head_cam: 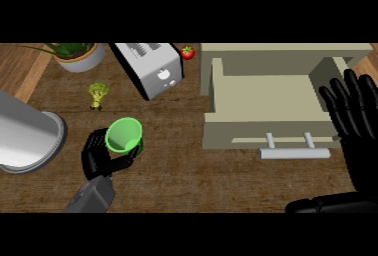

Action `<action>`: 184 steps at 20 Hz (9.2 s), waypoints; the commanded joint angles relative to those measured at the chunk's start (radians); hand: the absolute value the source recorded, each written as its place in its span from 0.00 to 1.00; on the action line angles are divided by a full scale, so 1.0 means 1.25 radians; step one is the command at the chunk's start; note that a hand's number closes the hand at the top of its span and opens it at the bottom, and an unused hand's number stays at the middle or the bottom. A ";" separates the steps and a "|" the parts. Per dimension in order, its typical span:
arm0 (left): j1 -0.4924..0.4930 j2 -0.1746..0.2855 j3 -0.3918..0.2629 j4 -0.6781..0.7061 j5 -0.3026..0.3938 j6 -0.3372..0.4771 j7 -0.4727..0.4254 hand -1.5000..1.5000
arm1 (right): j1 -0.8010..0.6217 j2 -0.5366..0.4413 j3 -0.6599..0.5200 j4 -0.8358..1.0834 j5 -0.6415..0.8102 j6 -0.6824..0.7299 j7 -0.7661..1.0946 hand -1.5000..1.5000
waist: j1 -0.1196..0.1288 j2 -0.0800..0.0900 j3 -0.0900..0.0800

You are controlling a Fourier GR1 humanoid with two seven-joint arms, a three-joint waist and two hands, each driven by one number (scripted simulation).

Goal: Pick up the cup, place it into the drawer and close the drawer

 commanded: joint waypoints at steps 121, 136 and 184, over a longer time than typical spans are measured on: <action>-0.373 0.120 -0.483 -0.484 0.242 0.305 0.577 0.00 | 0.049 -0.151 -0.013 0.019 0.050 0.215 -0.042 1.00 | 0.032 -0.009 0.000; 0.004 0.355 -0.403 -0.826 0.292 0.184 0.630 0.00 | -0.007 -0.227 0.139 0.160 0.460 0.186 -0.187 1.00 | 0.035 -0.002 0.001; 0.237 0.337 -0.186 -0.822 0.225 -0.137 0.588 0.00 | -0.745 -0.214 -0.016 1.548 0.750 -0.067 -0.599 0.00 | 0.083 0.030 0.004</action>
